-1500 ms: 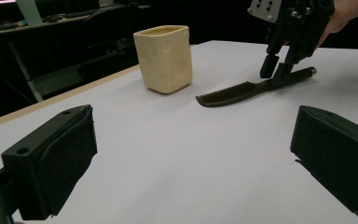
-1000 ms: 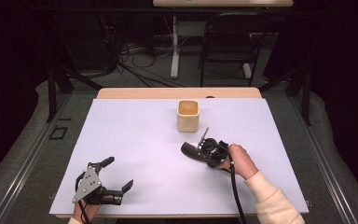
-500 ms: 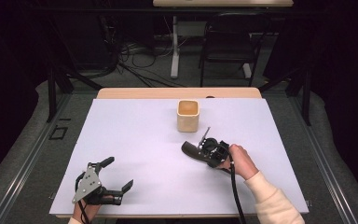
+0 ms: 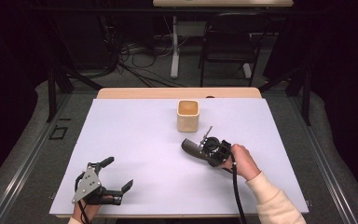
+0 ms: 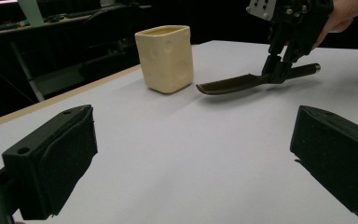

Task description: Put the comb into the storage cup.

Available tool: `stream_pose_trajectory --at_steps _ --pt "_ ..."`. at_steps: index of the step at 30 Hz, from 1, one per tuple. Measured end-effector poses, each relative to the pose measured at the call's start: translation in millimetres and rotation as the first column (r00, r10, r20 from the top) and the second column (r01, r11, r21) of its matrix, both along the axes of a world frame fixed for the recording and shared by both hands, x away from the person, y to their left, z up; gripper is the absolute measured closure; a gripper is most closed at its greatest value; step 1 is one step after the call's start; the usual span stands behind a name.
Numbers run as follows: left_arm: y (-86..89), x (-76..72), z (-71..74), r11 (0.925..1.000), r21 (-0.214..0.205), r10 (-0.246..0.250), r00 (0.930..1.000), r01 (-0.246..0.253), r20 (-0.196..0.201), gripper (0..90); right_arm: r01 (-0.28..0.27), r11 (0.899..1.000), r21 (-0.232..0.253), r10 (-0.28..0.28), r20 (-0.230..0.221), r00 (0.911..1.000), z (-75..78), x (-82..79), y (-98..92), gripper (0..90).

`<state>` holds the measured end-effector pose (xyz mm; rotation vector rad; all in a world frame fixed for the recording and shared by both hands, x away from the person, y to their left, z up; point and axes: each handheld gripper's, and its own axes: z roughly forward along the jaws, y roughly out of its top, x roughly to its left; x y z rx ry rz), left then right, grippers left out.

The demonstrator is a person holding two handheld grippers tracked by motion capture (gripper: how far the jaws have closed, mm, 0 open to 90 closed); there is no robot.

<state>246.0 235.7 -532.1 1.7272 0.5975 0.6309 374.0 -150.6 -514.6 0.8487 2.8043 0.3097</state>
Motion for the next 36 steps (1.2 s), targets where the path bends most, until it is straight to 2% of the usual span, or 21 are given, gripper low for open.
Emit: stream_pose_trajectory --at_steps 4,17,20,28,34,36 --pt "-0.1 -0.1 0.1 1.0000 0.002 -0.001 1.0000 0.001 0.002 0.5 -0.002 1.000 0.025 0.001 0.015 0.9999 7.3 -2.9 -2.2 72.1" --pt "0.5 0.1 0.1 1.0000 0.002 -0.003 1.0000 0.003 0.003 0.5 0.004 0.997 0.074 -0.007 0.050 0.9987 16.0 -6.4 -10.0 72.0" --pt "0.7 -0.2 0.3 1.0000 -0.001 -0.001 1.0000 0.001 0.003 0.5 0.008 0.994 0.110 -0.014 0.049 0.9987 18.9 -7.8 -13.3 72.0" --pt "0.8 -0.1 0.2 1.0000 -0.001 0.000 1.0000 0.000 0.003 0.5 0.015 0.988 0.151 -0.027 0.077 0.9967 27.4 -10.9 -20.9 72.1" --pt "0.7 0.0 0.3 1.0000 -0.002 -0.001 1.0000 0.001 0.005 0.5 0.006 0.980 0.200 -0.028 0.103 0.9943 33.2 -12.3 -26.6 72.0" --pt "0.7 0.1 0.2 1.0000 -0.002 0.000 1.0000 0.000 0.004 0.5 0.017 0.978 0.207 -0.038 0.097 0.9945 35.4 -13.1 -28.2 72.0"
